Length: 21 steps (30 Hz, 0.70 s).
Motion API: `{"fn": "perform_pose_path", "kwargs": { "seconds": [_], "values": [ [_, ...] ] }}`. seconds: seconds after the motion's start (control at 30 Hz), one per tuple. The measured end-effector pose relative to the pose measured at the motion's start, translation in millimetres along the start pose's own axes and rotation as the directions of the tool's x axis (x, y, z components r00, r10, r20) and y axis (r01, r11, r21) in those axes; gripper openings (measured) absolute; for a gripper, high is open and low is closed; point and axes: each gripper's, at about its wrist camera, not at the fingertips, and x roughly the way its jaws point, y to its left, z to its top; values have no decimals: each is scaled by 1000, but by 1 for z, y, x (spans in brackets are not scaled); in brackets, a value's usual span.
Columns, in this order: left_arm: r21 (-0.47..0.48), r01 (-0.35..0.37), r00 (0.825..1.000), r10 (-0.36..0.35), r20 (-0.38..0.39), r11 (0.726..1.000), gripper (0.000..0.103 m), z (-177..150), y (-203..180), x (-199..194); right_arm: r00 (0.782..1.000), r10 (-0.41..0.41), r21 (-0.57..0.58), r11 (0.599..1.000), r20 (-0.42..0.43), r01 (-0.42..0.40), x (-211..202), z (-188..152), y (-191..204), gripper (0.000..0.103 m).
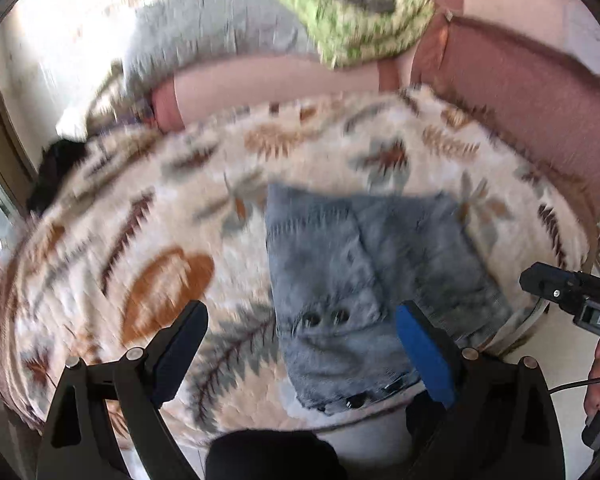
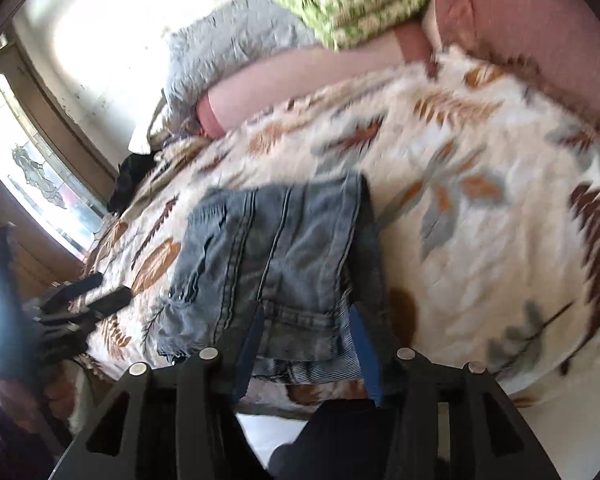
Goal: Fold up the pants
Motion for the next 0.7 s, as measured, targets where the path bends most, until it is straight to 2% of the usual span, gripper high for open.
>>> {"fn": "perform_pose_path", "kwargs": {
  "seconds": [0.07, 0.13, 0.17, 0.23, 0.37, 0.47, 0.57, 0.7],
  "values": [
    [19, -13, 998, 11, 68, 1000, 96, 6, -6, -21, 999, -25, -36, 999, 48, 27, -19, 2, 4, 49],
    [38, -26, 990, 20, 141, 999, 96, 9, -10, -41, 995, -36, -72, 996, 91, 43, -34, 6, 10, 54],
    [43, -24, 986, 17, 163, 999, 96, 10, -10, -48, 991, -44, -93, 994, 124, 56, -44, 7, 15, 59],
    [38, -33, 982, 25, 187, 999, 96, 13, -8, -58, 983, -47, -119, 990, 177, 69, -57, 11, 24, 61],
    [7, -99, 976, 96, 194, 995, 96, 11, -1, -65, 964, -49, -169, 981, 261, 95, -80, 16, 46, 65],
    [-42, -151, 970, 156, 184, 988, 96, 3, 13, -67, 954, -67, -204, 970, 293, 131, -87, 14, 63, 69],
    [-92, -191, 965, 204, 165, 977, 96, -6, 26, -66, 954, -67, -234, 962, 293, 140, -87, 11, 76, 70],
    [-152, -202, 963, 225, 151, 968, 96, -16, 42, -68, 956, -115, -256, 949, 269, 185, -75, 6, 92, 70]
  ]
}}
